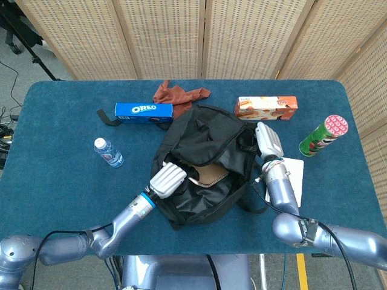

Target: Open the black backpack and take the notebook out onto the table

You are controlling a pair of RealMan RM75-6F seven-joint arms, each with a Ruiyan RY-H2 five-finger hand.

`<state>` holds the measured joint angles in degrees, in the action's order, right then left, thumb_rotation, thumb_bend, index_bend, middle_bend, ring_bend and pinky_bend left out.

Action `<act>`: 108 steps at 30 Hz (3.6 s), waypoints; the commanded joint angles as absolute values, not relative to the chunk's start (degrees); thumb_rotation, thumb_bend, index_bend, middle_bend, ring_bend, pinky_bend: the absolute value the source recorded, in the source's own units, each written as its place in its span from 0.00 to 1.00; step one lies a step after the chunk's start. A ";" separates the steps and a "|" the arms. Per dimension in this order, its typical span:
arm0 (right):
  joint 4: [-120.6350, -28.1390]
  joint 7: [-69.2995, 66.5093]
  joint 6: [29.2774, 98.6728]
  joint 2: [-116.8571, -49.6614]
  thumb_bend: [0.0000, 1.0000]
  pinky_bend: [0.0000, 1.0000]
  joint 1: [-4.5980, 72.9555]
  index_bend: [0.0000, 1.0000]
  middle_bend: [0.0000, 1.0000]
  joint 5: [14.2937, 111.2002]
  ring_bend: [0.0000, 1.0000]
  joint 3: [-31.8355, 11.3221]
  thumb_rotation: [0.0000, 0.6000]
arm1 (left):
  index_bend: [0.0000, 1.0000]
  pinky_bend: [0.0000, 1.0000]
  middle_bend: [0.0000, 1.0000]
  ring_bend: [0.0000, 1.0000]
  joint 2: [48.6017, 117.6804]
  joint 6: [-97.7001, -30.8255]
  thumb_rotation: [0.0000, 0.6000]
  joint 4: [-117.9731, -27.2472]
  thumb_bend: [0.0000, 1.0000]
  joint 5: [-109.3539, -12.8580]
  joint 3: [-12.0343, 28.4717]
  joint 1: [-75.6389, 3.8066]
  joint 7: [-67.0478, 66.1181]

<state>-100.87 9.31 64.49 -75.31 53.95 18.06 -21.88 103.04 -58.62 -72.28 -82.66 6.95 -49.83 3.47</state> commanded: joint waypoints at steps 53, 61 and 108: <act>-95.77 19.30 68.38 -87.23 0.57 0.59 50.80 0.68 0.57 22.97 0.45 -21.44 1.00 | 0.92 0.46 0.62 0.42 35.07 -35.19 1.00 -117.15 0.75 -87.52 0.01 -48.98 37.44; -95.18 19.99 67.52 -87.92 0.57 0.59 50.31 0.68 0.57 24.29 0.45 -20.87 1.00 | 0.92 0.46 0.52 0.38 45.68 -23.51 1.00 -105.36 0.74 -81.74 -0.80 -52.12 36.07; -87.67 5.97 69.25 -71.21 0.00 0.13 37.43 0.20 0.01 88.20 0.00 1.13 1.00 | 0.00 0.02 0.00 0.00 45.51 -62.05 1.00 -108.48 0.36 -102.90 -6.22 -29.95 31.77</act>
<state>-93.69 8.76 66.98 -76.43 39.52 75.72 -5.75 45.38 -59.45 -107.94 -102.67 -5.76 -32.04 35.32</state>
